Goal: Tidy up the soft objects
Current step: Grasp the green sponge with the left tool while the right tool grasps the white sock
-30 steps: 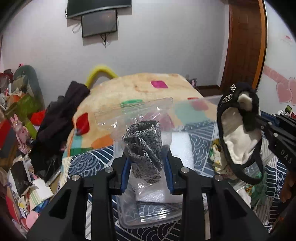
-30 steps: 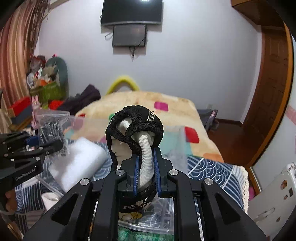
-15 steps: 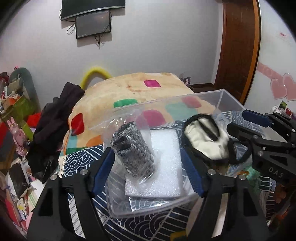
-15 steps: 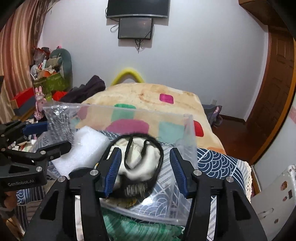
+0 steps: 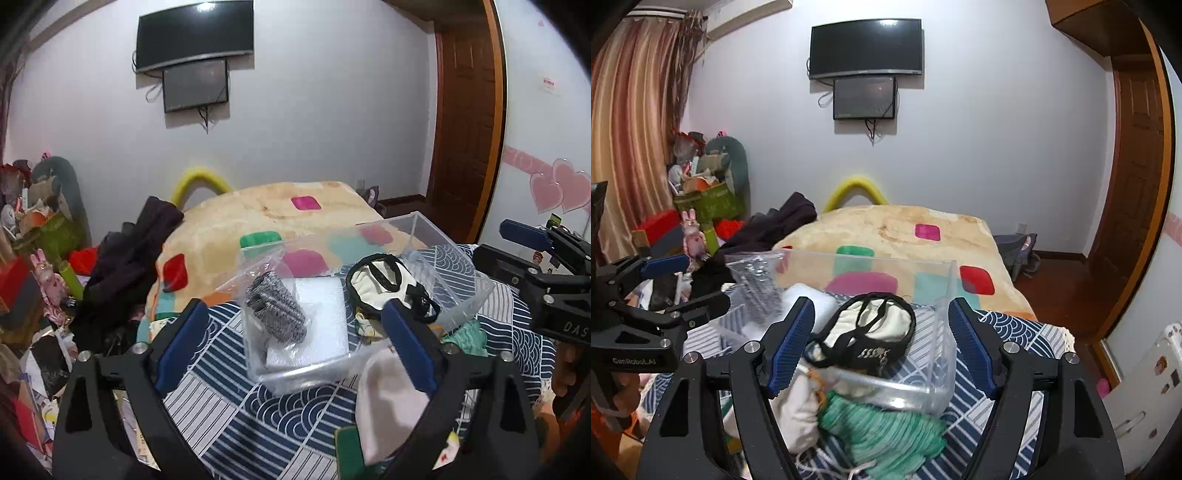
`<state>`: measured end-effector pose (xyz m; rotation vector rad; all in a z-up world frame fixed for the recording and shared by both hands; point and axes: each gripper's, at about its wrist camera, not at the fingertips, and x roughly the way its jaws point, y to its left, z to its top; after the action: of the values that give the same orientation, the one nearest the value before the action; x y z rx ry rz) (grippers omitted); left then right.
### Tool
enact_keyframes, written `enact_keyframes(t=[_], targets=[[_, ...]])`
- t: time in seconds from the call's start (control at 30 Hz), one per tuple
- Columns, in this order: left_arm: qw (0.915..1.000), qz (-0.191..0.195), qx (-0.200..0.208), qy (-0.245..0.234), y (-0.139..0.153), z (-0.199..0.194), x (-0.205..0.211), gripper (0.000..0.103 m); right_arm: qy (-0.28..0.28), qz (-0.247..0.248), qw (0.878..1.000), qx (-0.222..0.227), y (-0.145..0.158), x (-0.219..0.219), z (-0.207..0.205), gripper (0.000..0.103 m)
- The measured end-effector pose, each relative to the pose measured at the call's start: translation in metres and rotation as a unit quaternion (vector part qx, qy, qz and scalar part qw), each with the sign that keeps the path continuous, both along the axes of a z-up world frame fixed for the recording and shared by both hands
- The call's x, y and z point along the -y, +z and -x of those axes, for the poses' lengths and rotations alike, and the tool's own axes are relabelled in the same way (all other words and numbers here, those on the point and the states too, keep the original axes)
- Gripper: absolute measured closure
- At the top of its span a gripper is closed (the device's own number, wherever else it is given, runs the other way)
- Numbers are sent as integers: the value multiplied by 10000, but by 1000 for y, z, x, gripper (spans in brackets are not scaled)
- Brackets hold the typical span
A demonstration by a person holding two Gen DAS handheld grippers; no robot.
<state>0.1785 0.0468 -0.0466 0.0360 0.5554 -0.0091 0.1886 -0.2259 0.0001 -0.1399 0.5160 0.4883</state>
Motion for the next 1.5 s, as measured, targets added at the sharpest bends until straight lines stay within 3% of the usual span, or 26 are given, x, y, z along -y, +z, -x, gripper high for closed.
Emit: enact_keyframes(t=[0.17,0.5,0.67,1.07,1.23,1.37,1.5], targets=[[10000,-46,79,1,-4,23,1,1,7,-54,10000,18,-5,5,16,27],[9990,17,-443,101,-52,44,-3,1,181,-272,9980,-542,-34,-5,22,27],[9976,-87,-633,252,-73,51,-10,1,438,-172,9957,-795,-54,-26,28,27],[9956,204,-875,248,-93,63,-22,1,718,111,9874,-1407,-97,-61,27,28],[9957,223,-888,156,-93,63,-15,1,803,129,9854,-1494,-100,-58,30,79],[9948,348,-954,0,-94,61,-6,1,757,-22,9866,-1442,-95,-47,32,85],[9953,185,-923,-234,-95,62,13,1,650,-240,9900,-1231,-81,-30,40,85]])
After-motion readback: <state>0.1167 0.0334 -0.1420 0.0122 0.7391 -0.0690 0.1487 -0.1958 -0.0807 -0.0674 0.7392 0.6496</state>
